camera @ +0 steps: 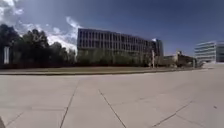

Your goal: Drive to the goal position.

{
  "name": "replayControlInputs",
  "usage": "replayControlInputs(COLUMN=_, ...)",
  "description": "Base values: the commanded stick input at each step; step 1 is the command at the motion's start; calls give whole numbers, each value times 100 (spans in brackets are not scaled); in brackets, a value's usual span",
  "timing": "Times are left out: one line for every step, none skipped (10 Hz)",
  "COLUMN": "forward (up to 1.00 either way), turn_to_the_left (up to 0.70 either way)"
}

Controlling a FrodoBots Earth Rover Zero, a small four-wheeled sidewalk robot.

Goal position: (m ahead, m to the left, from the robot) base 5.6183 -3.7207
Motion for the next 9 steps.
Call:
replayControlInputs(forward=70, turn_to_the_left=-31)
replayControlInputs(forward=70, turn_to_the_left=-31)
replayControlInputs(forward=70, turn_to_the_left=-31)
replayControlInputs(forward=70, turn_to_the_left=-30)
replayControlInputs(forward=70, turn_to_the_left=-27)
replayControlInputs(forward=70, turn_to_the_left=-25)
replayControlInputs(forward=70, turn_to_the_left=-24)
replayControlInputs(forward=70, turn_to_the_left=-23)
replayControlInputs(forward=70, turn_to_the_left=-23)
